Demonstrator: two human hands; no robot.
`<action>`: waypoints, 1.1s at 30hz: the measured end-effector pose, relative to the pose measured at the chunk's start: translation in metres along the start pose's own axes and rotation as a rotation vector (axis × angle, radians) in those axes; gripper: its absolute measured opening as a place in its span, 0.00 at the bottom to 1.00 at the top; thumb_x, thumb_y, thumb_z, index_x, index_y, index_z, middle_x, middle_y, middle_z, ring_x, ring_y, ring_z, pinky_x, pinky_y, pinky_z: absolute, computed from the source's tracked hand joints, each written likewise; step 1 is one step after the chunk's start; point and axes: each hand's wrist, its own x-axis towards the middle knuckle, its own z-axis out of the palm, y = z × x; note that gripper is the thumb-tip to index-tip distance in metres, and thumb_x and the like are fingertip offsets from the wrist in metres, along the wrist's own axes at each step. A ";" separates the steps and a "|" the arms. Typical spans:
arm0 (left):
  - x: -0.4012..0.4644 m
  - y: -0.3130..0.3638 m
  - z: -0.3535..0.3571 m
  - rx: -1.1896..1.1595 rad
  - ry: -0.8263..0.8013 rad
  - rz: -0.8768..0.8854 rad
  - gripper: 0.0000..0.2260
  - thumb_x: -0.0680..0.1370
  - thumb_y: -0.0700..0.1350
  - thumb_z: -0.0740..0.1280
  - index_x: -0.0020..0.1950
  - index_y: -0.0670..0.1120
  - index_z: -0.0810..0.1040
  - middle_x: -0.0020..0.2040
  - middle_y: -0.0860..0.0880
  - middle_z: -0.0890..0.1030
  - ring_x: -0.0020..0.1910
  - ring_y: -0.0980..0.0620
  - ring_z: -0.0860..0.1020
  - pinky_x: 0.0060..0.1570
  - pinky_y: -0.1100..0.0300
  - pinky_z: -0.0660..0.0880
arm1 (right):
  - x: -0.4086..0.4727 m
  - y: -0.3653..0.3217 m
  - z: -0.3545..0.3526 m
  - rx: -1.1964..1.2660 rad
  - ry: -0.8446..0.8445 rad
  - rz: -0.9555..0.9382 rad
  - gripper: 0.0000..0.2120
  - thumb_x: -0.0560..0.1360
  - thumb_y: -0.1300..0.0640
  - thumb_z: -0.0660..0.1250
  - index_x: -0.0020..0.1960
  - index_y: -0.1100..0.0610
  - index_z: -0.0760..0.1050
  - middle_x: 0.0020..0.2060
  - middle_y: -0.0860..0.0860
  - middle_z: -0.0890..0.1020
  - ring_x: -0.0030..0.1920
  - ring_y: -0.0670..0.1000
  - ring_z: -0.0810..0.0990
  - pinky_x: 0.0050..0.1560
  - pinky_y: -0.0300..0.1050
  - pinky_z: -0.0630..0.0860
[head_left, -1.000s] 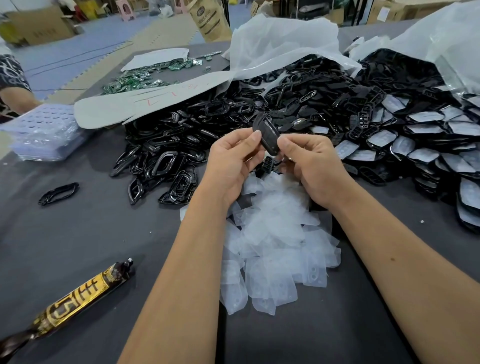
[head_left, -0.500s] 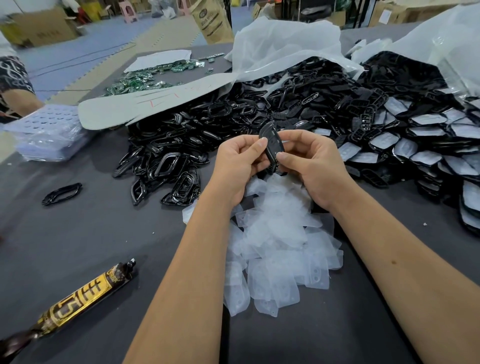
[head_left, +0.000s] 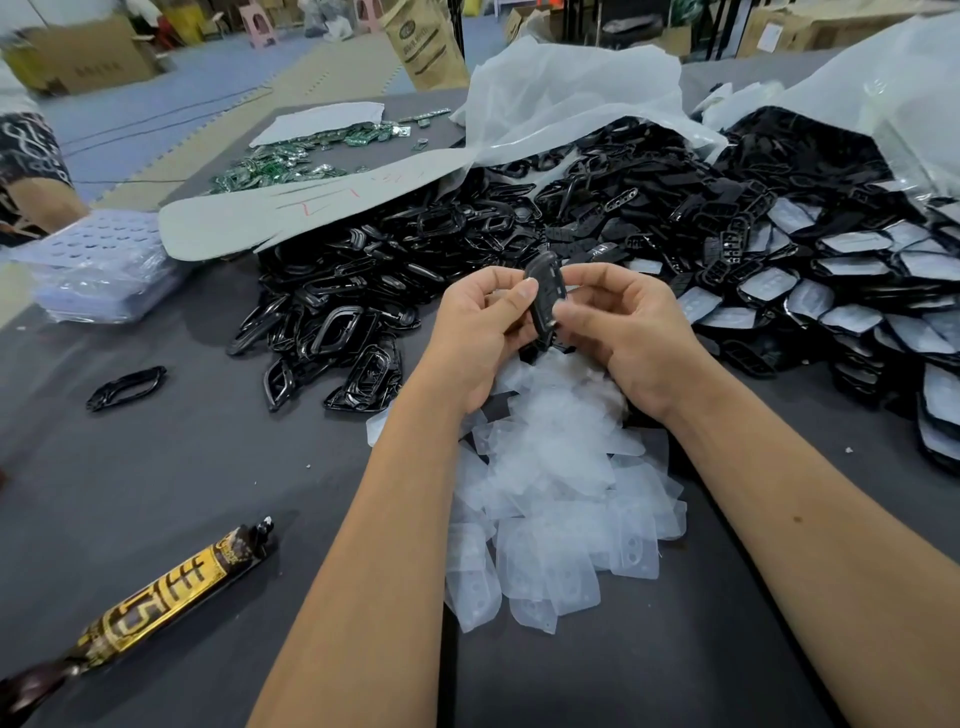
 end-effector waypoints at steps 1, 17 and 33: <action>0.000 0.000 0.001 0.027 -0.008 -0.001 0.06 0.84 0.36 0.64 0.49 0.41 0.78 0.39 0.45 0.81 0.38 0.54 0.79 0.44 0.59 0.80 | 0.001 -0.001 0.000 0.046 0.014 0.023 0.14 0.75 0.69 0.72 0.60 0.62 0.80 0.47 0.59 0.83 0.45 0.54 0.84 0.54 0.50 0.83; 0.002 0.001 0.004 0.173 0.001 0.055 0.04 0.82 0.37 0.69 0.49 0.42 0.82 0.38 0.43 0.80 0.38 0.52 0.80 0.45 0.57 0.82 | -0.008 -0.010 -0.008 -0.068 0.147 -0.046 0.13 0.73 0.71 0.75 0.54 0.58 0.83 0.42 0.55 0.87 0.43 0.52 0.86 0.47 0.45 0.85; 0.036 -0.002 0.205 0.976 -0.242 0.471 0.24 0.73 0.32 0.65 0.69 0.45 0.79 0.61 0.41 0.77 0.62 0.42 0.74 0.64 0.55 0.70 | -0.038 -0.104 -0.150 -1.483 0.711 -0.276 0.15 0.74 0.69 0.67 0.53 0.55 0.87 0.51 0.55 0.86 0.54 0.58 0.82 0.53 0.48 0.76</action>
